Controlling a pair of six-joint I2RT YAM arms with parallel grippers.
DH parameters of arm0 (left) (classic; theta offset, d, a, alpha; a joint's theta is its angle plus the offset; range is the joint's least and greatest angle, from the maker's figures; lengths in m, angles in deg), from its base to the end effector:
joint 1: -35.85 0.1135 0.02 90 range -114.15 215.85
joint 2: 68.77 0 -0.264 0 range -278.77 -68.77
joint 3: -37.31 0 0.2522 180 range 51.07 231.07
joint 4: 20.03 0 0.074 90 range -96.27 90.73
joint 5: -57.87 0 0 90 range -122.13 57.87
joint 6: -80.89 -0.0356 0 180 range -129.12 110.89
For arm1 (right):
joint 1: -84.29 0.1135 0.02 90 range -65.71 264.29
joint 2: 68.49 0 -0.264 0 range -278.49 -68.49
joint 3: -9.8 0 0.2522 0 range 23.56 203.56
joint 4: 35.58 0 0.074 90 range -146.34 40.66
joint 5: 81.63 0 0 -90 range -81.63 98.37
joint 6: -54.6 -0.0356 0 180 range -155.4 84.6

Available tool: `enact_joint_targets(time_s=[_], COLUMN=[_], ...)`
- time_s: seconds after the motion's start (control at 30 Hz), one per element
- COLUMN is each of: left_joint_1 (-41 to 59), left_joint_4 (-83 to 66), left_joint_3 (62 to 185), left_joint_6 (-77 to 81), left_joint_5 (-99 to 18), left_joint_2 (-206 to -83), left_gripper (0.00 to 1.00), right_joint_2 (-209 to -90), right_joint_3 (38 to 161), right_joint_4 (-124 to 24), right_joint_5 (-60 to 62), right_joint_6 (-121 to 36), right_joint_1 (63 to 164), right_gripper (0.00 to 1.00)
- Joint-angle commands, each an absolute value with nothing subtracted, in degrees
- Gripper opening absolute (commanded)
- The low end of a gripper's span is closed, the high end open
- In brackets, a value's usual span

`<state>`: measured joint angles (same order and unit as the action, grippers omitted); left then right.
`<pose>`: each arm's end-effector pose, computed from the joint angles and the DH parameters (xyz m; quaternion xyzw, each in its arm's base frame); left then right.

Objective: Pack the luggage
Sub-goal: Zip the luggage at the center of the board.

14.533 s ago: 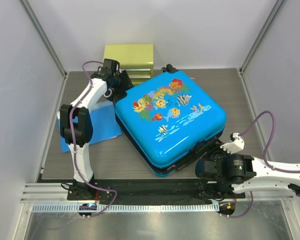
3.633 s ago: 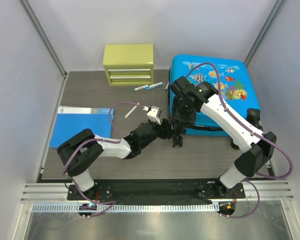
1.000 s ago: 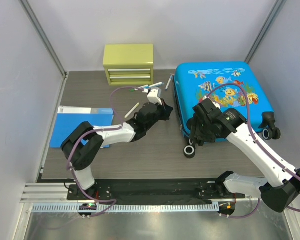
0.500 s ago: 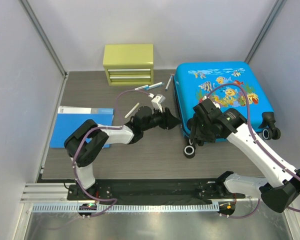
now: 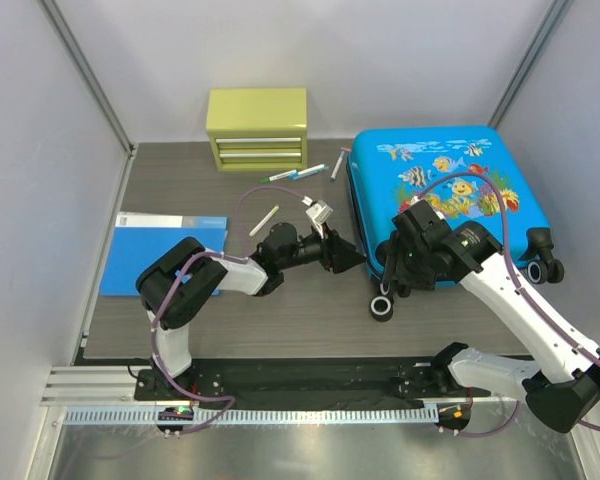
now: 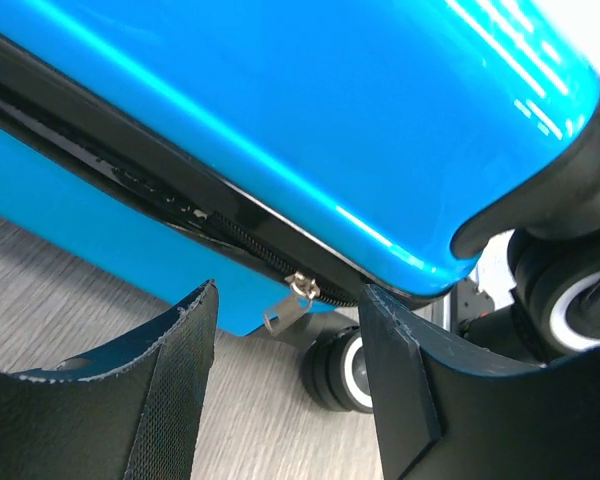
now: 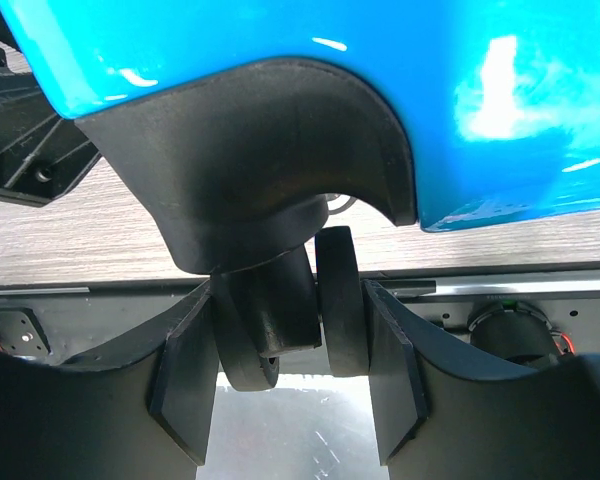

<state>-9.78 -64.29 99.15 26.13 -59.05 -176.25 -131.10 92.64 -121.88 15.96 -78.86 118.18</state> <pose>0.2551 -0.2839 0.1824 0.2249 0.6783 -0.5674 0.4091 0.1516 0.0962 0.3352 0.0951 0.9716 0.0787 0.2020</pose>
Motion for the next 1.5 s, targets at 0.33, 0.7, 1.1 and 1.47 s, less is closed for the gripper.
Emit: enact_joint_targets(time_s=[0.33, 0.7, 1.1, 1.47], left_joint_1=[-9.6, -11.9, -12.4, -12.4], left_joint_4=[-72.5, -71.7, -70.4, -69.4], left_joint_3=[95.6, 100.3, 104.2, 105.7], left_joint_6=[20.1, 19.4, 19.8, 21.1], left_joint_5=[-60.7, -59.3, -58.8, -59.6], left_joint_2=[-176.8, -180.9, -183.6, -185.1], left_gripper=[0.57, 0.55, 0.47, 0.16], right_joint_2=[-129.0, -130.2, -130.1, -129.7], right_joint_3=[95.5, 95.5, 94.8, 94.5], right_joint_4=[-132.3, -131.9, -130.9, -130.8], right_joint_5=[14.2, 13.7, 13.1, 13.0], right_joint_6=[-87.9, -87.1, -86.9, -87.2], right_joint_1=[117.5, 117.5, 117.5, 117.5], right_gripper=[0.04, 0.04, 0.04, 0.04])
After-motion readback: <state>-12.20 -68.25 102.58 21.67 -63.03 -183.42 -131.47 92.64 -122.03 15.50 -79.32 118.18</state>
